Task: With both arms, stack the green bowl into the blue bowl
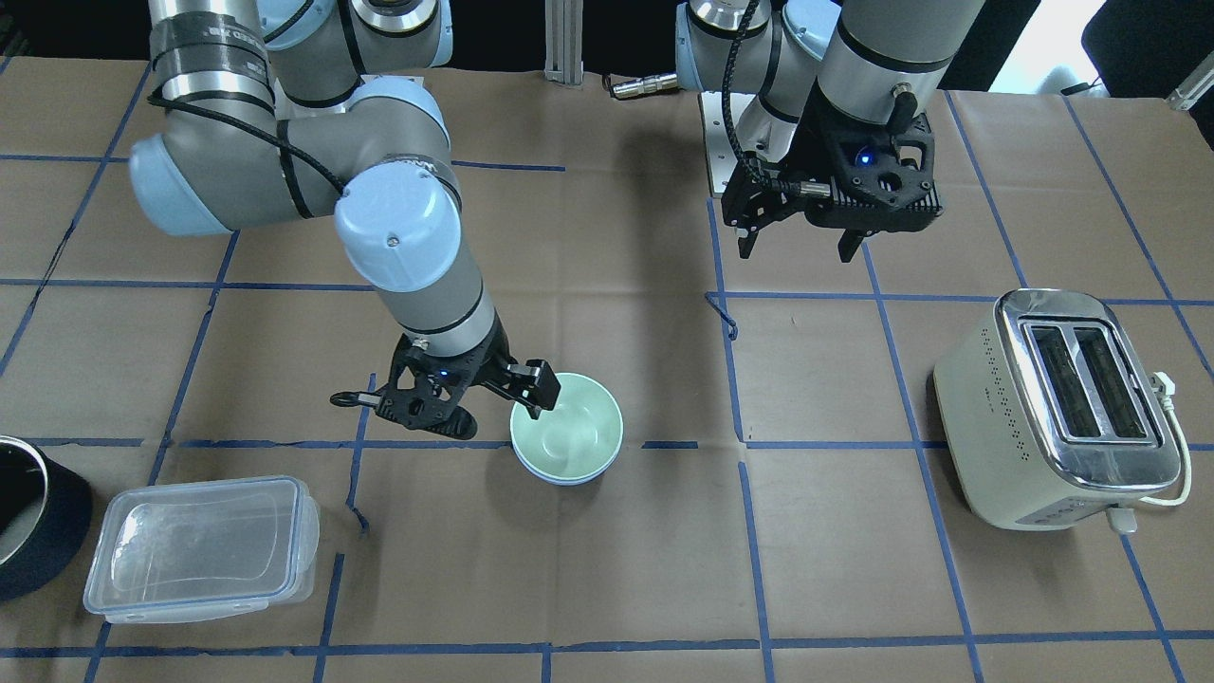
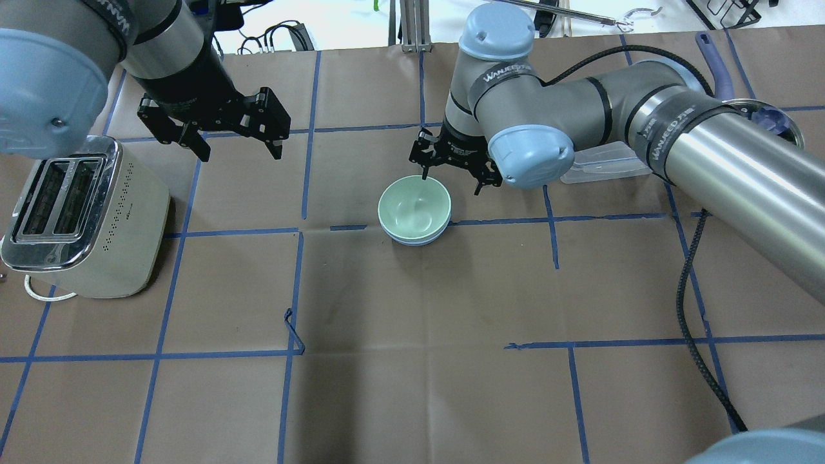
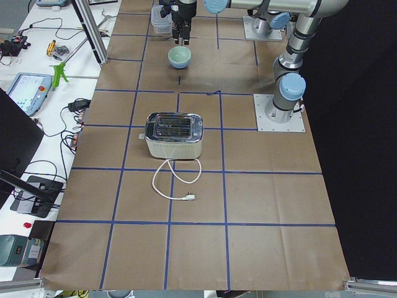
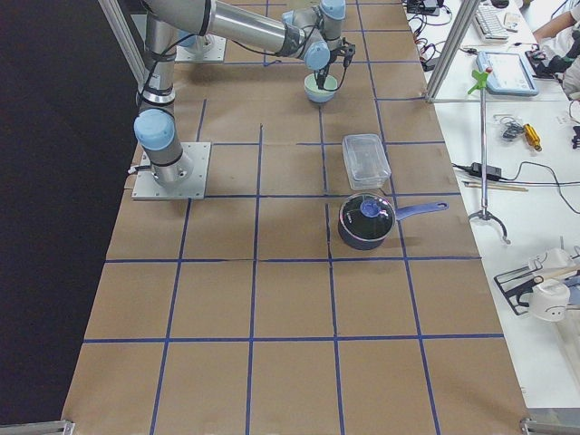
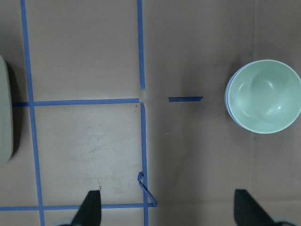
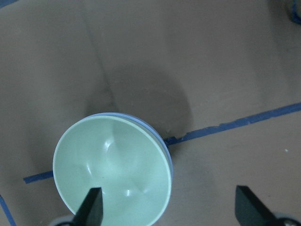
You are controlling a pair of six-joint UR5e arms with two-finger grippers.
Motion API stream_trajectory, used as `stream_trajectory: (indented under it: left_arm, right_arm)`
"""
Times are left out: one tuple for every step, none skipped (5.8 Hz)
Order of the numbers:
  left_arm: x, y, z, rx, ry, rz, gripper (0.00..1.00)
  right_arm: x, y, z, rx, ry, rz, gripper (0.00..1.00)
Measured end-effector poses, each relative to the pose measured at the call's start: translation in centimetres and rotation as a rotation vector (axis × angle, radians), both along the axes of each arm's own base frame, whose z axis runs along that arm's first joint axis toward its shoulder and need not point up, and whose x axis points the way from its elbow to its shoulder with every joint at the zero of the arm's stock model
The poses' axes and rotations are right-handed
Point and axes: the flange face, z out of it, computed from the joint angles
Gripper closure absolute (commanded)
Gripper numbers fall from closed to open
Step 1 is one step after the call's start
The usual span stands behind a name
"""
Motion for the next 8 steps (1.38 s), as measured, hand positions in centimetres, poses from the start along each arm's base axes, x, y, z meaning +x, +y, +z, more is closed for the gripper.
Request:
stream_trajectory:
  left_arm:
    - [0.0, 0.0, 0.0, -0.001, -0.001, 0.0, 0.02]
    - [0.0, 0.0, 0.0, -0.001, -0.001, 0.001, 0.02]
    - [0.0, 0.0, 0.1, -0.001, -0.001, 0.001, 0.02]
    - [0.0, 0.1, 0.1, 0.0, 0.0, 0.0, 0.02]
    - [0.0, 0.1, 0.1, 0.002, 0.001, 0.001, 0.02]
    - [0.1, 0.1, 0.2, 0.004, 0.001, 0.003, 0.02]
    - [0.2, 0.1, 0.4, 0.016, 0.0, 0.005, 0.02]
    - [0.3, 0.3, 0.6, 0.033, 0.0, 0.007, 0.02]
  right_arm:
    - [-3.1, 0.0, 4.3, 0.032, 0.008, 0.036, 0.0]
    - [-7.1, 1.0, 8.4, 0.053, 0.032, 0.085, 0.0]
    - [-11.0, 2.6, 11.5, 0.076, 0.065, 0.136, 0.0]
    - [-13.3, 4.3, 13.7, 0.09, 0.08, 0.164, 0.0]
    - [-14.0, 5.8, 15.0, 0.096, 0.084, 0.169, 0.0]
    - [-14.0, 6.6, 15.2, 0.107, 0.085, 0.17, 0.0]
    - [-14.0, 7.1, 15.2, 0.113, 0.098, 0.173, 0.0]
    - [-14.2, 7.4, 15.3, 0.111, 0.115, 0.175, 0.0]
